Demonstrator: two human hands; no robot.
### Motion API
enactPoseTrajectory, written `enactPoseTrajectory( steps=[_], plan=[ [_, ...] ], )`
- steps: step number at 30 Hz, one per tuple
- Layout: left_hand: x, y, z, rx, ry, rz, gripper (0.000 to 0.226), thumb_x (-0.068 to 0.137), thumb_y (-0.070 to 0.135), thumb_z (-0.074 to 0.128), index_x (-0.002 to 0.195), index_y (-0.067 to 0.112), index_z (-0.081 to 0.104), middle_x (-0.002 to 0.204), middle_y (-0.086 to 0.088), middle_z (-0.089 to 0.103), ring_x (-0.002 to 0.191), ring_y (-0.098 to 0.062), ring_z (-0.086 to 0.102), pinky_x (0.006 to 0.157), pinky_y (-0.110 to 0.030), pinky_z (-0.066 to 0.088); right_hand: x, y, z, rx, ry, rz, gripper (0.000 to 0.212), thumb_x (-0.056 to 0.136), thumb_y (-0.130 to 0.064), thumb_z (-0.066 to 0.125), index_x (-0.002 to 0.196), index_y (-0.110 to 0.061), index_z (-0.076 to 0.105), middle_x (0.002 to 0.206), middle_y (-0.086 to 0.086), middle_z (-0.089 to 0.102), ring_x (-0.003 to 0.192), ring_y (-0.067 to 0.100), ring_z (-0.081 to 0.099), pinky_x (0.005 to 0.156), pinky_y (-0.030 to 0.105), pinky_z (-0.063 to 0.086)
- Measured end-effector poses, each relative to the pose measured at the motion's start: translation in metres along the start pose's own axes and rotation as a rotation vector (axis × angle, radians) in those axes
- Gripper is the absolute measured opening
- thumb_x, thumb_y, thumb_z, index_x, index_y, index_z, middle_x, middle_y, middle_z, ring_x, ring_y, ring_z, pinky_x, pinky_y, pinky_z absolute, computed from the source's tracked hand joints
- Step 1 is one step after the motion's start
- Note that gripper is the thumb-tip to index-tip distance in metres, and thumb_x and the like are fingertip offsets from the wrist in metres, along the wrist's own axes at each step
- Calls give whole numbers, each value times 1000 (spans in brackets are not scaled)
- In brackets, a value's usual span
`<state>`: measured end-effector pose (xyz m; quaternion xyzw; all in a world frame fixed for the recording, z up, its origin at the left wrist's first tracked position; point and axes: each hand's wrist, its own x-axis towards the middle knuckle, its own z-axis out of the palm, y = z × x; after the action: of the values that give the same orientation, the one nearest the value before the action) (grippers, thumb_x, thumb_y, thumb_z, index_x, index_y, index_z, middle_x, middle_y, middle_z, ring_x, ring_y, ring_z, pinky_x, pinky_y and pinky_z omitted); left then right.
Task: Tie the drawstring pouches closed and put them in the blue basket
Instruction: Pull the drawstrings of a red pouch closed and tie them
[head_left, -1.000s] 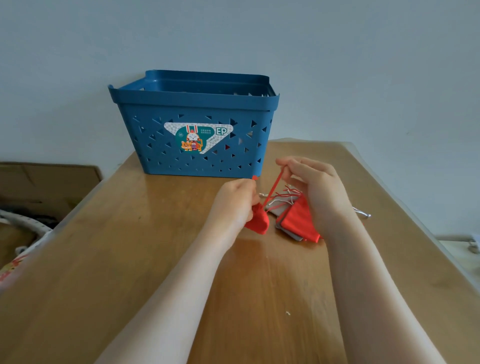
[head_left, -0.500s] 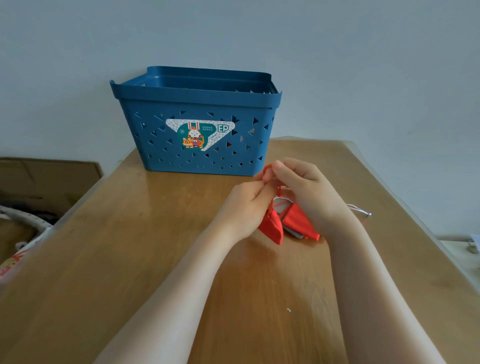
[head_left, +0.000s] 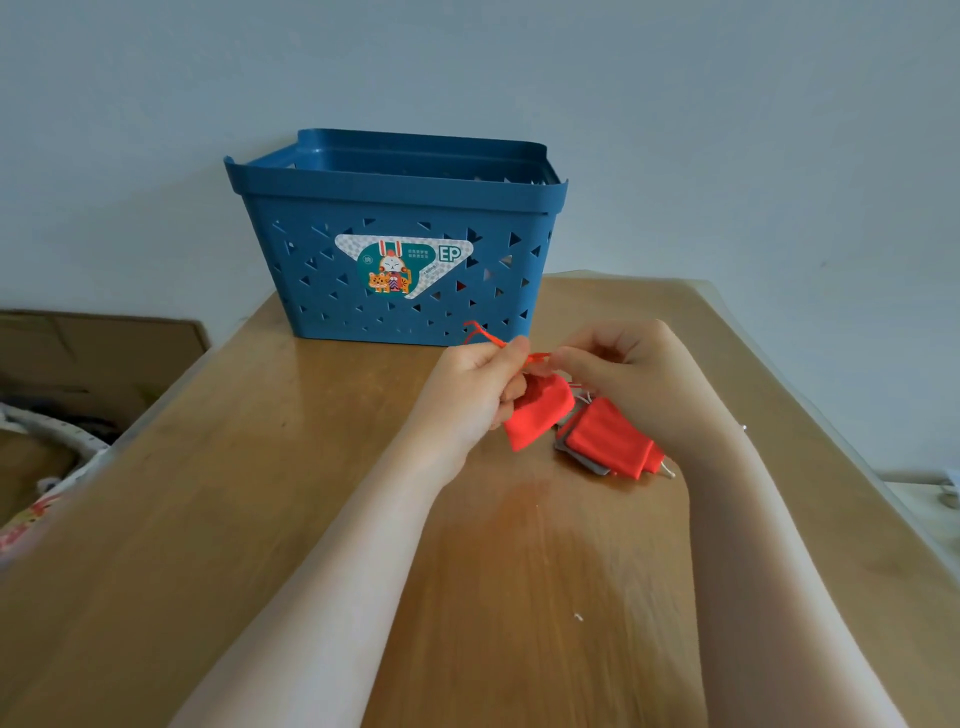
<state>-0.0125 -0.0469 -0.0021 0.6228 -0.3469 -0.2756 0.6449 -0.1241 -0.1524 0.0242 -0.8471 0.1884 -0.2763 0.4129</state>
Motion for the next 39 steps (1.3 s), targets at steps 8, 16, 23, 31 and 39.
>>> enactPoseTrajectory(
  steps=[8,16,23,31,39],
  plan=[
    [-3,9,-10,-13,-103,77,22,98,17,47,85,10,64,59,1,38,50,-10,28,47,-20,21,-7,-9,-2,4,-213,-21,31,88,-34,58,69,-12,69,64,-8,67,58,2,56,59,12,41],
    [-2,11,-13,100,-16,95,19,93,19,56,78,20,68,62,10,58,57,0,50,50,-14,35,-1,-3,14,-38,-90,-76,22,89,-9,57,100,-26,66,93,-9,65,78,2,62,65,13,48],
    [-3,13,-17,148,-20,149,13,87,18,63,78,21,72,76,3,67,63,0,52,57,-17,39,1,-3,14,-40,-4,-53,7,84,-21,66,85,-22,73,75,-10,69,68,5,57,60,9,42],
    [-1,11,-17,295,-18,265,7,84,9,68,81,13,73,73,13,70,70,4,61,71,-11,45,0,-4,10,73,-27,101,6,81,-13,68,77,-16,71,65,0,68,56,4,57,57,17,44],
    [7,-6,-17,833,230,659,18,76,19,57,83,12,72,77,3,60,67,-17,57,57,-35,48,0,-8,18,87,-68,120,6,79,-6,65,73,-7,64,67,6,66,59,15,56,59,26,47]
  ],
)
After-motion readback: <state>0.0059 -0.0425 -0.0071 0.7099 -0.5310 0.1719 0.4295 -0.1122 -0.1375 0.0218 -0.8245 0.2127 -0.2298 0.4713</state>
